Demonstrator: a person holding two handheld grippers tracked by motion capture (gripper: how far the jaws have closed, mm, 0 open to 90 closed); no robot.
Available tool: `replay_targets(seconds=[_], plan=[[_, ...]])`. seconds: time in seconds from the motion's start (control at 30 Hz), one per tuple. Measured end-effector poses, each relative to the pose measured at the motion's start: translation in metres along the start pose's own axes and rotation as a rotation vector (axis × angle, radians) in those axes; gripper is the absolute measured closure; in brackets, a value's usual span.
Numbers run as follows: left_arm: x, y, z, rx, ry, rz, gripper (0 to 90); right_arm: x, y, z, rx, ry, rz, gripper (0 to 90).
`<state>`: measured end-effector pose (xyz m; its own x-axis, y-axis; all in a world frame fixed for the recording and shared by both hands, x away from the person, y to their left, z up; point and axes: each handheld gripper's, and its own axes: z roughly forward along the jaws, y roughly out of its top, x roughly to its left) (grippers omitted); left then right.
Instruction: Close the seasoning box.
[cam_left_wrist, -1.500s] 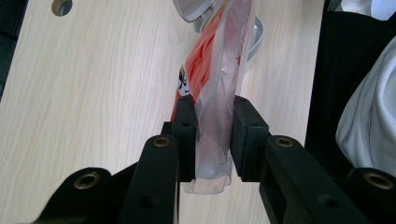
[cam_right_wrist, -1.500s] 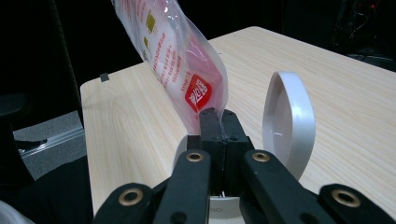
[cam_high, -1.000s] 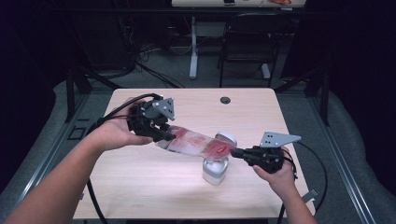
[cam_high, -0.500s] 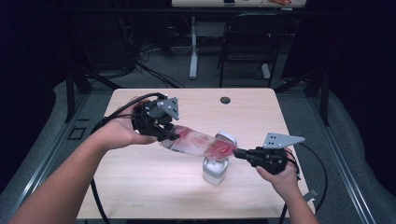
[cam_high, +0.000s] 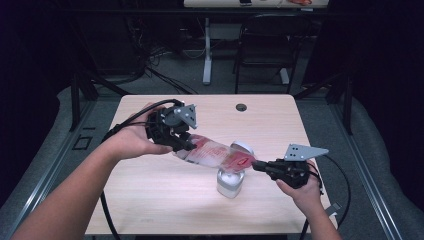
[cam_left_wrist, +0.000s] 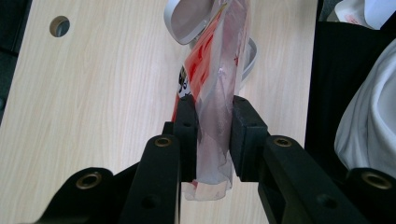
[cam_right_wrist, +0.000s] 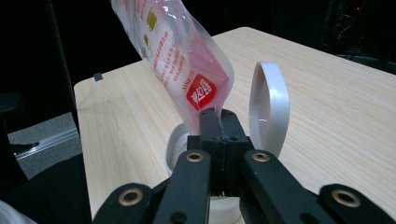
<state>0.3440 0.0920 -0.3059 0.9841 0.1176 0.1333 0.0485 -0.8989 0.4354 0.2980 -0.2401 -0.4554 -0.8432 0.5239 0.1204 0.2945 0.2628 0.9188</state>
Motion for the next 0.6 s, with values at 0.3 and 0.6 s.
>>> replay_targets(seconds=[0.3,0.6], plan=[[0.0002,0.0015,0.0005,-0.001,-0.002,0.008,75.1,0.0010,-0.0005,-0.0021,0.005,-0.006,-0.004,90.0],[-0.0002,0.0023,-0.0005,-0.013,-0.007,0.003,75.1,0.0022,0.0003,-0.0041,0.004,-0.003,-0.006,90.0]])
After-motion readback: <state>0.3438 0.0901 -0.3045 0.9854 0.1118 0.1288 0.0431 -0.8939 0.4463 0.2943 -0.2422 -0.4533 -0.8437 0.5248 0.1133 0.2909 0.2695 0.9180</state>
